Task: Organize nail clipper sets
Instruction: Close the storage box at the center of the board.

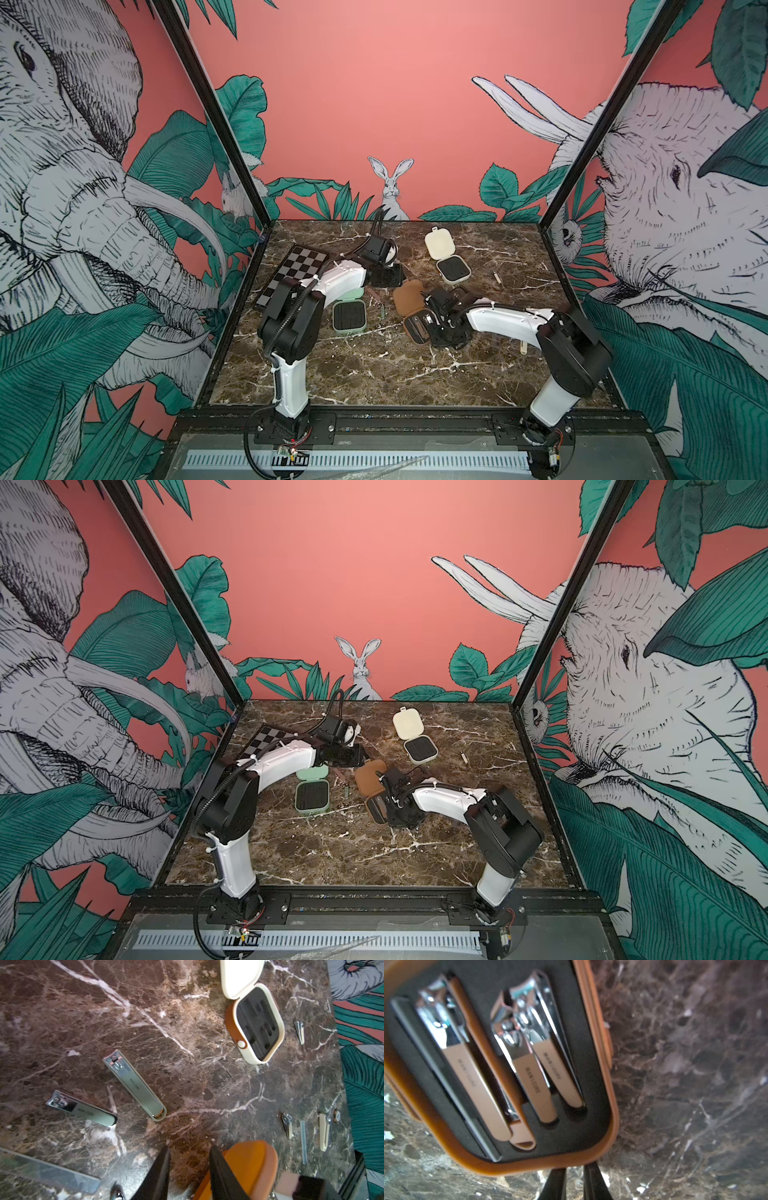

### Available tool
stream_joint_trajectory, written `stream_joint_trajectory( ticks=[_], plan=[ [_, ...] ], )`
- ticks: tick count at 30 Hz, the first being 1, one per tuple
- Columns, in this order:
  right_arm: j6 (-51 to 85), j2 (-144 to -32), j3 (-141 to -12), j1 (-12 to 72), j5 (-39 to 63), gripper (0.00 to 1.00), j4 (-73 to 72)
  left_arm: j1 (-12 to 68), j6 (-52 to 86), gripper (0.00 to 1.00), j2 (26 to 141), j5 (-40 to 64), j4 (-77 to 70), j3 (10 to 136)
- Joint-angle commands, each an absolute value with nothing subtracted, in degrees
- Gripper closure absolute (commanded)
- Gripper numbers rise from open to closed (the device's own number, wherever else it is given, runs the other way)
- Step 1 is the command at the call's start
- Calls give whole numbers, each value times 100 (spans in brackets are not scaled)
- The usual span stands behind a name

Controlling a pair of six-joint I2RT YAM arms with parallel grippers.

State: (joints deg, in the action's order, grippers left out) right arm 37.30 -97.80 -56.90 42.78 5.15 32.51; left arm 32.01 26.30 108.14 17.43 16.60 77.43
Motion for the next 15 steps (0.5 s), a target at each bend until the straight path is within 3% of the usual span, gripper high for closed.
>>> stream_joint_trajectory(
  ticks=[1,15],
  plan=[
    [3745,-9943,-5876,4196,395,82,3262,3382,2514,67,10367,1955,1598,7440],
    [3990,-9672,-5591,3698,706,76,2992,3981,3016,69,10013,2180,882,6246]
  ],
)
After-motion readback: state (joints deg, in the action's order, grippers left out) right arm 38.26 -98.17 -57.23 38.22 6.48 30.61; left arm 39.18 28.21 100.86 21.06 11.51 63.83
